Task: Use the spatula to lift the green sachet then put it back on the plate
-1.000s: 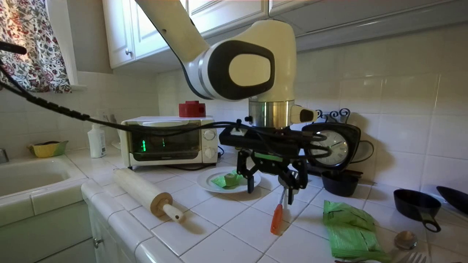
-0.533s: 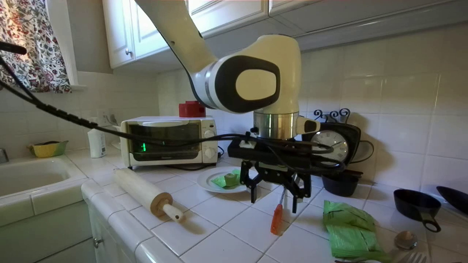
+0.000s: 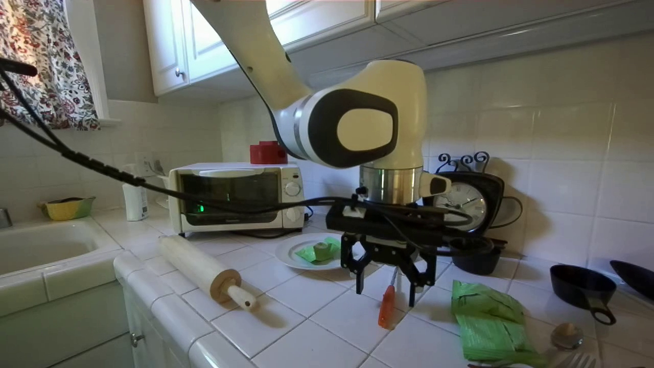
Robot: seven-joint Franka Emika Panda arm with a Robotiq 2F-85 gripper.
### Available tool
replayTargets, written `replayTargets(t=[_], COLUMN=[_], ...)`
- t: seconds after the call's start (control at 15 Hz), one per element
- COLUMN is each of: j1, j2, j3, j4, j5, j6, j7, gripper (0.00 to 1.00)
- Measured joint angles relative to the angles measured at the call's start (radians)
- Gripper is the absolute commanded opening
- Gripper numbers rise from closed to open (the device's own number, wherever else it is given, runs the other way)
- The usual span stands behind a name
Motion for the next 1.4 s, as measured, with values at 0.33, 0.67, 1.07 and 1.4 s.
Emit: replayTargets(t=[0.33,0.67,1.07,1.4], j1=[-0.010,-0.022,-0.027,-0.024], j2=[0.020,0.022,0.022,0.021], j3=[0.009,0.022,0.030,0.027], j4=[0.011,0.013,0.014,0.013], j5=[0.000,0.000,0.000,-0.005], j6=[0.006,0.012,0.018,0.030], j7=[-0.001,-0.001,-0.001,0.017], gripper=[0.53,0.36,0.05,0.05])
